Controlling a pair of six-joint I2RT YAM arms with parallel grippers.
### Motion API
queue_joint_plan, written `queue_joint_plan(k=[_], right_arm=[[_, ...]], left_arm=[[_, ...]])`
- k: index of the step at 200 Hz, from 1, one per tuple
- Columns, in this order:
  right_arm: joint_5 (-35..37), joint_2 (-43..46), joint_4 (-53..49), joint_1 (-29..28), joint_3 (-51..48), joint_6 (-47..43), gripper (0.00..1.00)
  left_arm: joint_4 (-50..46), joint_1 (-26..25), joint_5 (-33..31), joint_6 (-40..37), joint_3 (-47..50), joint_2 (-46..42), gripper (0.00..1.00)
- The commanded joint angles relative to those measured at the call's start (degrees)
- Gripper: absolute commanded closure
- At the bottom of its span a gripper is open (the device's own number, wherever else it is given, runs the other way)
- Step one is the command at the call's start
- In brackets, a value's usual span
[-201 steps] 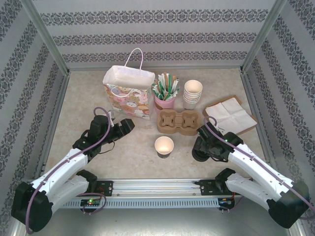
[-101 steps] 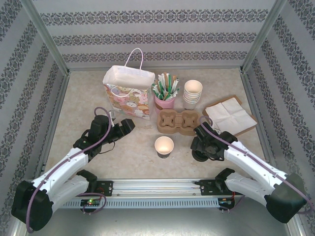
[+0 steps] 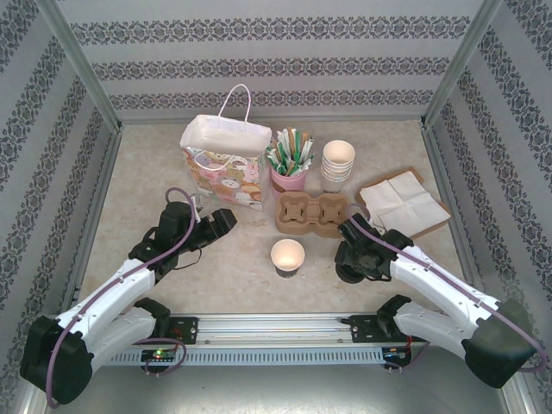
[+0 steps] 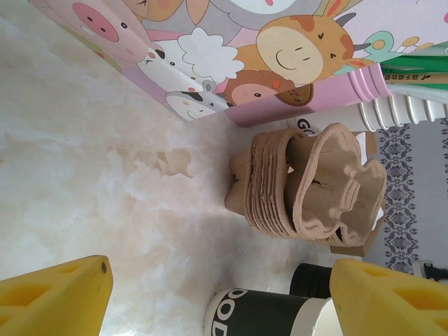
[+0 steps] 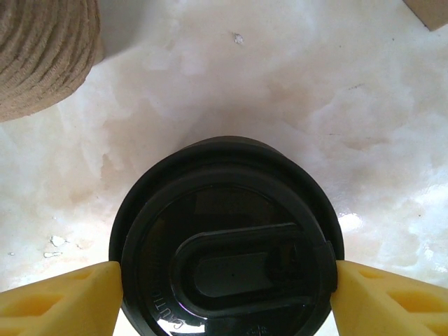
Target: Pack the takeout coffee
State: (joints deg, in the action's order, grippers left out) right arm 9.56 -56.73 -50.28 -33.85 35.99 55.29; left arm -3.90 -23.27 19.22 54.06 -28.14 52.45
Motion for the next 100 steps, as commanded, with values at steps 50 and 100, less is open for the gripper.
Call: queue_joint_plan(k=[50,100], right_arm=[[0.76,-0.78,0.62,0.47,-1.27,-0.76,0.22],[-0.08,-1.54,1.16,0.36,-1.2,-1.17,0.25]], left_arm=[[0.56,-0.57,0.46,0.14,-0.63,0.13,0.18],[0.63,-0.59,0.4,0.1,-0.66,0.29,0.18]])
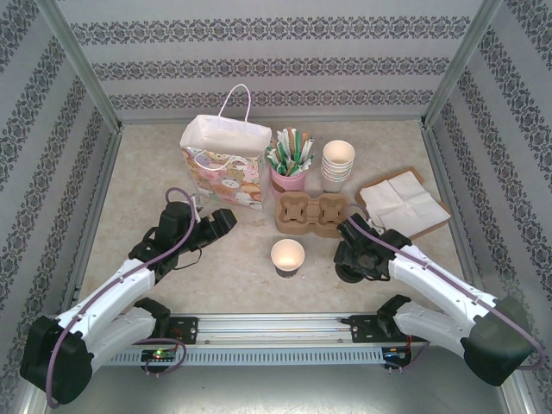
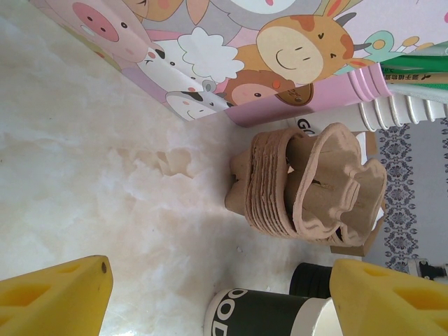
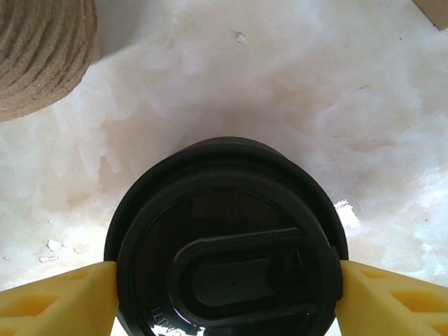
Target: Pack the takeout coffee
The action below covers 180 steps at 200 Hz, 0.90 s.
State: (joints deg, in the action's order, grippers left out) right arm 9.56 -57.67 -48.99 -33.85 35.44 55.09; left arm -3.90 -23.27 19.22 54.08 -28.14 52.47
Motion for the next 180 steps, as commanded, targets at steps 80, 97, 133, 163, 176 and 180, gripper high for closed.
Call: queue_joint_plan(k=[80,97,133,163,176,180], right_arm=[[0.84,1.8,-4.19,0.27,3.4,-2.03,0.31],[1.5,2.67,-6.05,0.19,5.48,-2.81,0.3],[2.0,3.96,-9.72,-0.02,9.68,-4.71,0.31],[3.94,4.35,-12.95,-2.97,15.55,-6.55,0.32],[6.3,3.5,-13.82,-6.65,18.93,-6.84,0.32],[6.88,3.1,-13.89,-7.96,19.99,-6.84,0.32]], left_arm=[[-0.03,-0.58,0.38,-0.56,-0.79,0.39,0.18],[-0.4,-0.66,0.41,-0.73,-0.96,0.44,0.19],[-1.45,-0.62,0.36,-1.26,-1.33,0.34,0.19],[-2.12,-0.7,1.4,-2.06,-1.51,0.27,0.2],[-2.61,-0.67,1.76,-2.73,-1.7,0.26,0.21],[-2.88,-0.75,1.88,-2.88,-1.7,0.27,0.21]])
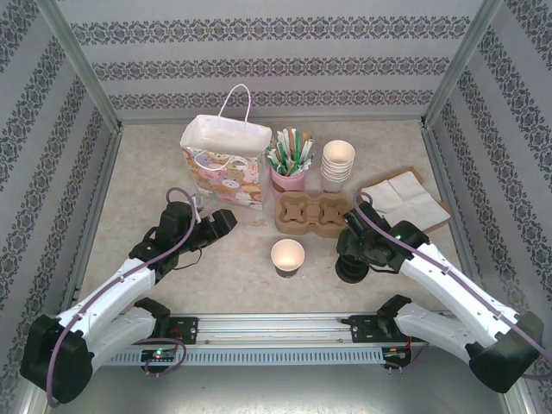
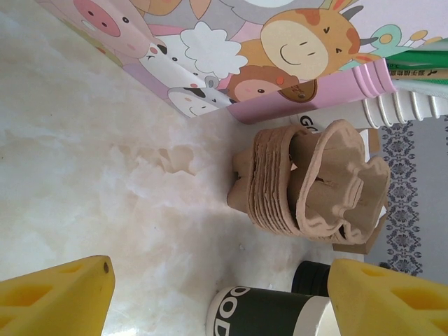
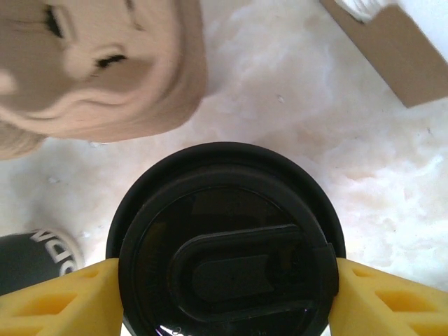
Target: Pack the takeout coffee
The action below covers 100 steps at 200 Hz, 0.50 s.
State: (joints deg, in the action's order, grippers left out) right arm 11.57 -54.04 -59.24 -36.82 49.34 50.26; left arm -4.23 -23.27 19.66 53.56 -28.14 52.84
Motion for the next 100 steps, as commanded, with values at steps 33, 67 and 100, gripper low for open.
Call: queue_joint_plan(k=[33,67,100], right_arm=[[6.33,-6.58,-2.91,-13.39,13.21,-3.01,0.32],[10.08,-15.0,-2.51,-22.72,20.0,-5.54,0.32],[10.57,-21.43,-0.79,-29.23,23.33,-6.67,0.33]], left_arm=[[-3.48,-1.08,2.05,-2.7,-1.56,-0.45,0.21],[-3.91,-1.52,2.42,-2.75,-1.33,-0.47,0.21],[-3.91,-1.75,2.37,-2.68,-1.12,-0.51,0.21]])
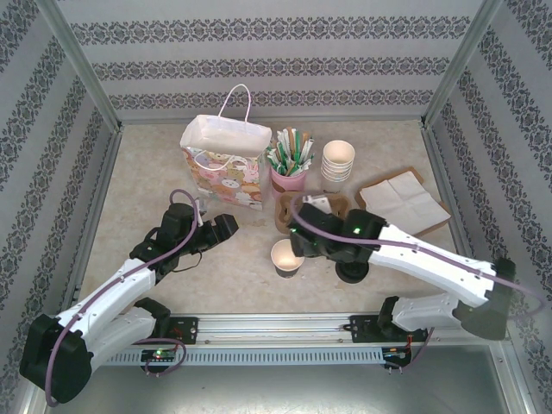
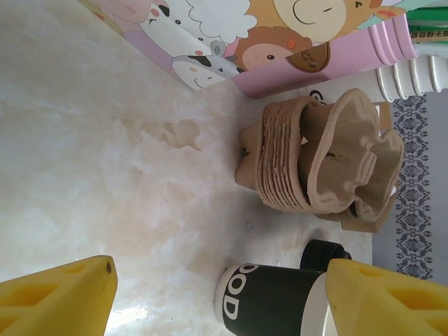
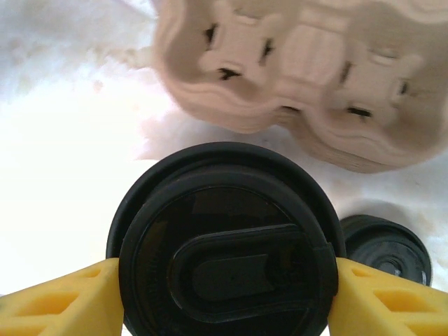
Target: Pack the takeout coffee
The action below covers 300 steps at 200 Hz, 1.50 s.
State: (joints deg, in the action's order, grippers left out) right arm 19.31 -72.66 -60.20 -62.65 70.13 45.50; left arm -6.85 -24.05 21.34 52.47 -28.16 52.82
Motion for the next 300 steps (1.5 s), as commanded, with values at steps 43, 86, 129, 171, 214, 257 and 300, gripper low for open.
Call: queue_joint_plan(k=[43,86,129,171,214,257,300], right_arm=[[-0.43,-6.93,3.76,-7.16,2.47,-0.91,0.33],[-1.49,-10.0,3.61,-7.71,1.61,0.18,0.33],[-0.19,-10.34,3.66,-7.0,0.19,0.98,0.32],[0.12,-10.34,4.85,-5.78,-1.17,1.53,0.32],[0.26,-11.07,5.99,-5.27,-1.64,1.42,0.32],[-0.19,-11.32,7.38,-4.32,-2.62,1.37,0.32],[-0.92,-12.4,7.66,-4.31,-3.07,1.66,0.32]], left_arm=[[-0.83,-1.31,0.7,-1.12,-0.45,-0.25,0.21],[-0.72,-1.51,0.65,-0.95,-0.03,-0.24,0.21],[-0.17,-1.7,0.52,-0.61,0.17,0.0,0.21],[0.19,-1.94,0.44,-0.52,0.21,0.39,0.21],[0.43,-1.99,0.44,-0.34,0.14,0.79,0.21],[0.53,-2.17,0.33,-0.35,0.06,0.97,0.21],[0.71,-2.36,0.27,-0.17,0.16,0.8,0.21]])
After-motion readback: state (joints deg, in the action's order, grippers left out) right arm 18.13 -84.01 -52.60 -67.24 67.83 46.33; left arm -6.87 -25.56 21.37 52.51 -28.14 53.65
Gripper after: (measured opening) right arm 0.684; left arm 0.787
